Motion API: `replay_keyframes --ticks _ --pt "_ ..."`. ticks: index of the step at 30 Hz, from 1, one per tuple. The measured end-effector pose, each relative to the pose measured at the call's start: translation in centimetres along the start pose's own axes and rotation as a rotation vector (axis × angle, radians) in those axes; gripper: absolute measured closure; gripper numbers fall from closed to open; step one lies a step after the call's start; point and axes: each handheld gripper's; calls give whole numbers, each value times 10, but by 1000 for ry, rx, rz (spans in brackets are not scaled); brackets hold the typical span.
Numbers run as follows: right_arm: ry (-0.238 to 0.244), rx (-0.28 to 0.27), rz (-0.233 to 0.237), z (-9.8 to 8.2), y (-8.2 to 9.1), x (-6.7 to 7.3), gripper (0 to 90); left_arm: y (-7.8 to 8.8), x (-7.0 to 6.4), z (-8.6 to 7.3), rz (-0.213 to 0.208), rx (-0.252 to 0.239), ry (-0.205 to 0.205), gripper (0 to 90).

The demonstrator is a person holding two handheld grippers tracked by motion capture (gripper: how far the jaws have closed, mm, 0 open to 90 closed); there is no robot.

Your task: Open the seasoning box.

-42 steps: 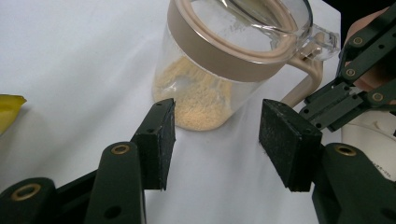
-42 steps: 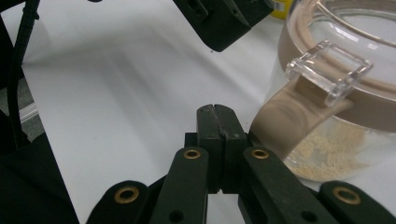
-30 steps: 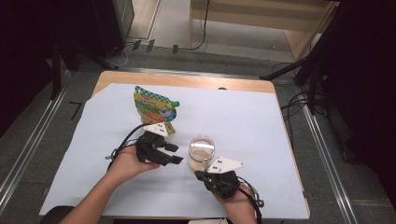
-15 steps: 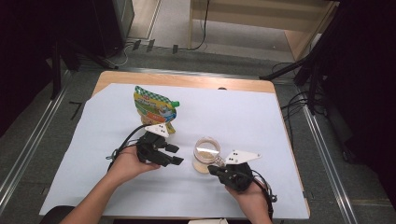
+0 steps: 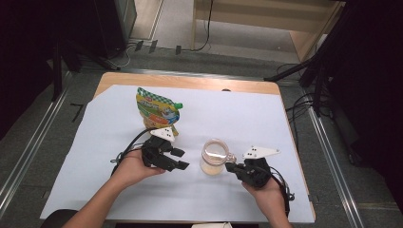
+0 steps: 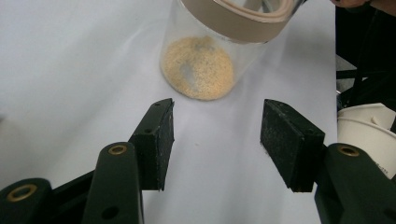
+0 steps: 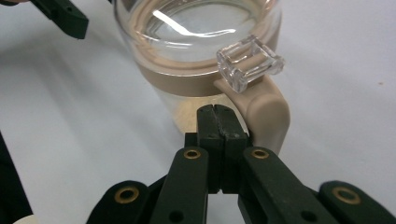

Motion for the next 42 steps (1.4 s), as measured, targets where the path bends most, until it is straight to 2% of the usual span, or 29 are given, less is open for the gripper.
replay_keyframes --ticks 4,6,10,11,14,16,19,23,25,29,34,40,42 --pt "-11 2 -19 1 1 -6 900 -4 -5 4 -15 13 -34 436" --pt "-25 -5 -34 1 1 -10 900 -8 -8 9 -46 -1 -45 426" --pt "-45 -19 -61 3 2 -16 900 -11 -8 17 -70 -15 -48 384" --pt "-50 -19 -62 4 2 -17 900 -12 -7 18 -97 -13 -58 375" --pt "-58 -25 -53 5 9 -17 900 -12 -11 22 -74 -5 -88 341" --pt "-55 -32 -49 6 16 -15 900 -11 -12 25 -71 -20 -97 325" --pt "-40 -42 -71 5 27 -17 900 -11 -11 32 -72 -26 -110 283" --pt "-70 -51 -103 2 34 -24 900 -18 -7 41 -95 -16 -98 239" --pt "-80 -55 -112 2 33 -28 900 -22 -5 45 -108 -17 -103 236" --pt "-82 -36 -117 2 26 -31 900 -31 -2 53 -106 -4 -112 210" --pt "-86 -28 -128 1 21 -30 900 -42 -5 58 -93 -2 -181 179" --pt "-99 -20 -132 1 18 -33 900 -52 -5 61 -93 2 -209 154" --pt "-102 -19 -132 0 17 -33 900 -57 -6 61 -79 16 -218 138"
Point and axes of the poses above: each handheld gripper's, and its own axes: y roughly backward along the jaws, z roughly out of its top, x roughly to its left, and after that the axes turned 5 degrees about -x, right-handed
